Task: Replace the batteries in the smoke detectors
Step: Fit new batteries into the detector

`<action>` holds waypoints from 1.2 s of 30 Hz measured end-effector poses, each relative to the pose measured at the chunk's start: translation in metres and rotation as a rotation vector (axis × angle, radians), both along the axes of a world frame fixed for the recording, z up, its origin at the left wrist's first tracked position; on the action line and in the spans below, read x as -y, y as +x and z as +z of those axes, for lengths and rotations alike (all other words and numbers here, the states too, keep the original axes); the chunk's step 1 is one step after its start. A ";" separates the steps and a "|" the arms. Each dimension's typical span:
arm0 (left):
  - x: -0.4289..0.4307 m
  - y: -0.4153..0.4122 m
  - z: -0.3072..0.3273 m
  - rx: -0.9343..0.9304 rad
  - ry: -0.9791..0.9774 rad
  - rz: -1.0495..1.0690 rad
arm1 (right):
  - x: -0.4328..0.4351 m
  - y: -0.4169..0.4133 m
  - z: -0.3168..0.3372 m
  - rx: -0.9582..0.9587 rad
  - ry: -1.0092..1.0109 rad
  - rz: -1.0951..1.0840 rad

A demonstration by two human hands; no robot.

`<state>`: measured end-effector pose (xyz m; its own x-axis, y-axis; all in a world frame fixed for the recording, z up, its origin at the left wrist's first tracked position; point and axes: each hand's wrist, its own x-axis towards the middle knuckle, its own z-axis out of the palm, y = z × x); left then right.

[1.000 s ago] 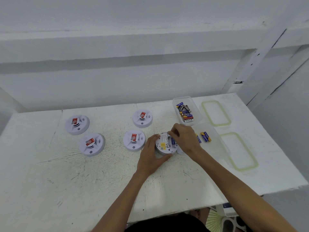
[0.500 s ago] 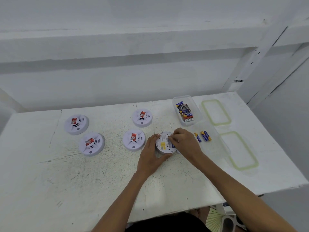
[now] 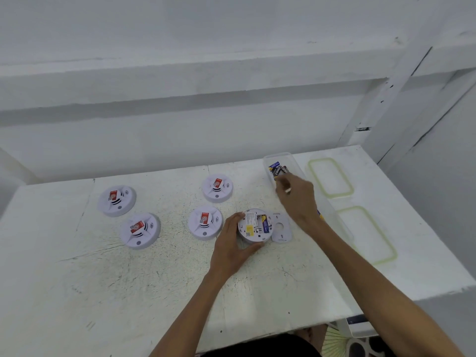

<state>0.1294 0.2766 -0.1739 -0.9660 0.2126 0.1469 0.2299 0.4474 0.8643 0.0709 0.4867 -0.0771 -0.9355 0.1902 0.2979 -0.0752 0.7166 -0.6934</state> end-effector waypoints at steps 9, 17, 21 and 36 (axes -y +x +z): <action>-0.001 0.000 -0.002 0.020 0.008 0.002 | -0.027 -0.093 -0.022 0.450 0.255 0.127; -0.001 -0.002 -0.002 0.050 0.004 0.027 | -0.029 -0.105 -0.026 0.517 0.440 0.287; -0.001 -0.002 -0.002 0.038 -0.004 0.022 | -0.033 -0.100 -0.026 0.438 0.388 0.292; 0.000 -0.003 -0.001 0.022 -0.012 0.010 | -0.039 -0.055 -0.012 0.193 0.221 0.007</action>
